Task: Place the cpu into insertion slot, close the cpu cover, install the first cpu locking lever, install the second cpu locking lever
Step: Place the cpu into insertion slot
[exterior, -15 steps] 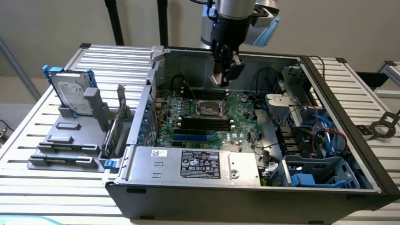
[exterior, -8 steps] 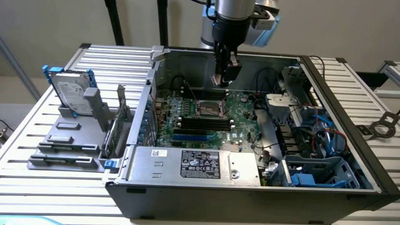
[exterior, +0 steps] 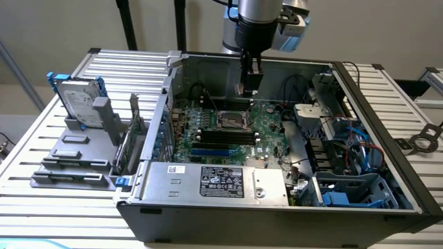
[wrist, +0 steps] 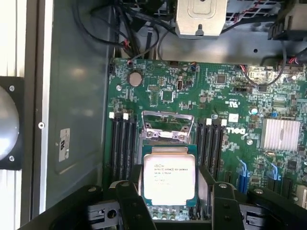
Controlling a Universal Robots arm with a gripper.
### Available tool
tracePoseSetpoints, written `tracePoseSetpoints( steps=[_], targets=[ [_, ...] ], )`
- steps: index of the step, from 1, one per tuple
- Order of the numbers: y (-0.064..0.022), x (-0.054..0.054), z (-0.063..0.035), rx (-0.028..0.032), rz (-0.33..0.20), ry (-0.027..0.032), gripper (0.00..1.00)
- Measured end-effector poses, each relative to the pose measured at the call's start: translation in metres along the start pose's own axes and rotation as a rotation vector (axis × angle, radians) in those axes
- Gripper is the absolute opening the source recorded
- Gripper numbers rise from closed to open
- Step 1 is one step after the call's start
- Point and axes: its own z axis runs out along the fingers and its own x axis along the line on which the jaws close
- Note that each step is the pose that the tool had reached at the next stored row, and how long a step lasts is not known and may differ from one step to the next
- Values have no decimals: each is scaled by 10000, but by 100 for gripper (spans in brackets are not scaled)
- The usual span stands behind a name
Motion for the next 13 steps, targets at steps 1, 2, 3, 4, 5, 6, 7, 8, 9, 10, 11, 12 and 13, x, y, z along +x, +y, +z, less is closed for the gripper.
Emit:
tracePoseSetpoints(
  steps=[1, 2, 3, 4, 5, 6, 7, 8, 9, 10, 11, 12, 13],
  targets=[
    [-1, -1, 3, -9, 111, -3, 54],
    [-9, -4, 5, -11, 147, -4, 54],
    [-21, -8, 6, -13, 164, -5, 54],
    [-42, -12, 6, -13, 173, -6, 54],
    [-69, -19, 6, -14, 174, -6, 54],
    [-95, -24, 5, -14, 178, -5, 54],
    [-114, -26, 5, -15, 189, -7, 54],
    [-127, -29, 7, -16, 208, -6, 54],
    [-135, -31, 13, -19, 242, -5, 54],
    [-144, -32, 22, -21, 276, -8, 54],
    [-151, -34, 38, -22, 296, -10, 54],
    [-156, -35, 56, -23, 312, -12, 54],
    [-161, -36, 74, -24, 329, -12, 54]
  ],
)
